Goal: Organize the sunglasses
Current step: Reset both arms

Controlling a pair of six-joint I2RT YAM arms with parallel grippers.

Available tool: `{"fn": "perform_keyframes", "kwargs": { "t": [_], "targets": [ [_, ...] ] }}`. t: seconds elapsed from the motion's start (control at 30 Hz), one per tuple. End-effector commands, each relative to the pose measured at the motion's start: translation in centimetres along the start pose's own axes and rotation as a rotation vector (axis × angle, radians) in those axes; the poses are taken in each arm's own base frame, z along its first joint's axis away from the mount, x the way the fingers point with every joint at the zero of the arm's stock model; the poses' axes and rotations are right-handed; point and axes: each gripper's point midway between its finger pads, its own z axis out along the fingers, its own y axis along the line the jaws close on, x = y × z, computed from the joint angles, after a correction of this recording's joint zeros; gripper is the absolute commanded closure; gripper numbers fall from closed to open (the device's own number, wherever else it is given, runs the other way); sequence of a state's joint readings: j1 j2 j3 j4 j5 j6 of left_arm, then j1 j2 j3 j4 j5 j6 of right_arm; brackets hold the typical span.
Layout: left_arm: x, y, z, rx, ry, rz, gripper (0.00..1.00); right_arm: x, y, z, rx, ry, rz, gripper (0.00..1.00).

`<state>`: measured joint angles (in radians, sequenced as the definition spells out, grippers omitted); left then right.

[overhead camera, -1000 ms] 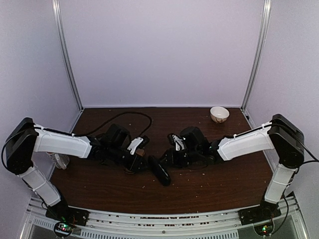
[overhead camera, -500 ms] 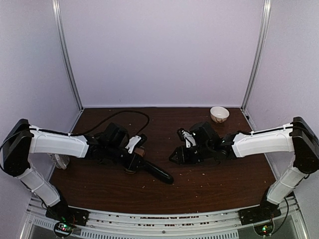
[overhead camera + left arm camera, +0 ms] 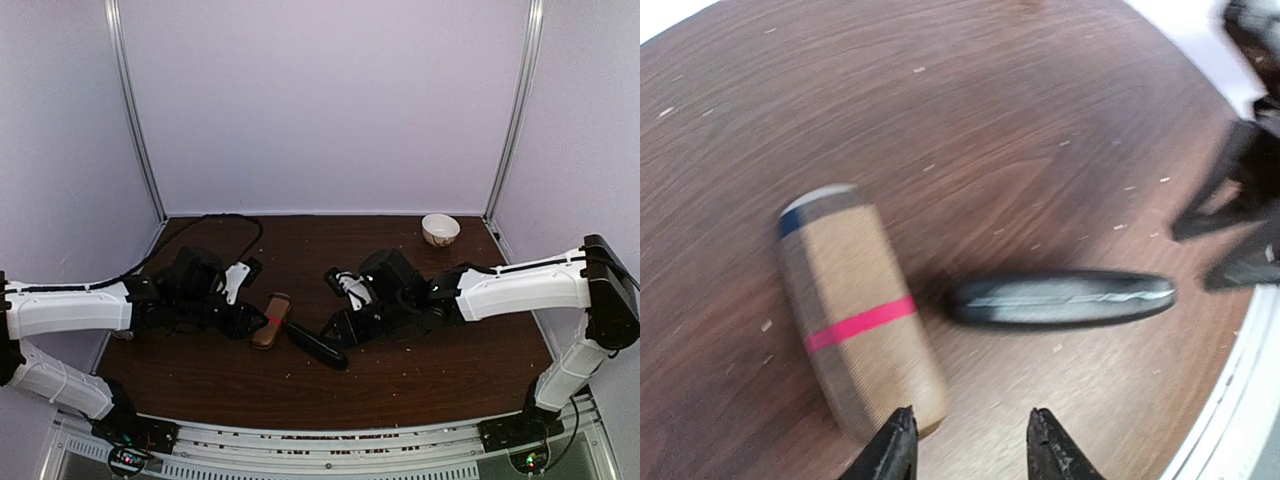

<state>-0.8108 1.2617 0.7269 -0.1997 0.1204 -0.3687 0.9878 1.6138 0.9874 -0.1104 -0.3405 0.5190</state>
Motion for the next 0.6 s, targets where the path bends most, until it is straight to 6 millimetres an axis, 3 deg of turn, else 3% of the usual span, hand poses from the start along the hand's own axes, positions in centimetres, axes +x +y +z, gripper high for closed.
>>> {"fn": "perform_keyframes", "kwargs": {
  "t": [0.0, 0.13, 0.27, 0.4, 0.57],
  "targets": [
    [0.9, 2.4, -1.5, -0.131, -0.038, -0.021, 0.60, -0.4, 3.2, 0.0, -0.019, 0.008, -0.158, 0.63],
    [1.2, 4.6, -3.8, -0.258, -0.082, -0.026, 0.58, -2.3, 2.6, -1.9, 0.066, -0.102, -0.189, 0.63],
    [0.3, 7.7, -7.4, -0.462, -0.174, -0.028, 0.45, -5.3, 0.7, -5.3, 0.199, -0.225, -0.232, 0.62],
    [-1.3, 10.2, -11.0, -0.647, -0.285, -0.007, 0.27, -8.1, -3.2, -10.0, 0.349, -0.342, -0.227, 0.50],
    [-2.9, 13.5, -14.5, -0.849, -0.369, -0.003, 0.18, -9.8, -9.4, -17.2, 0.568, -0.485, -0.175, 0.37]
  ]
}}
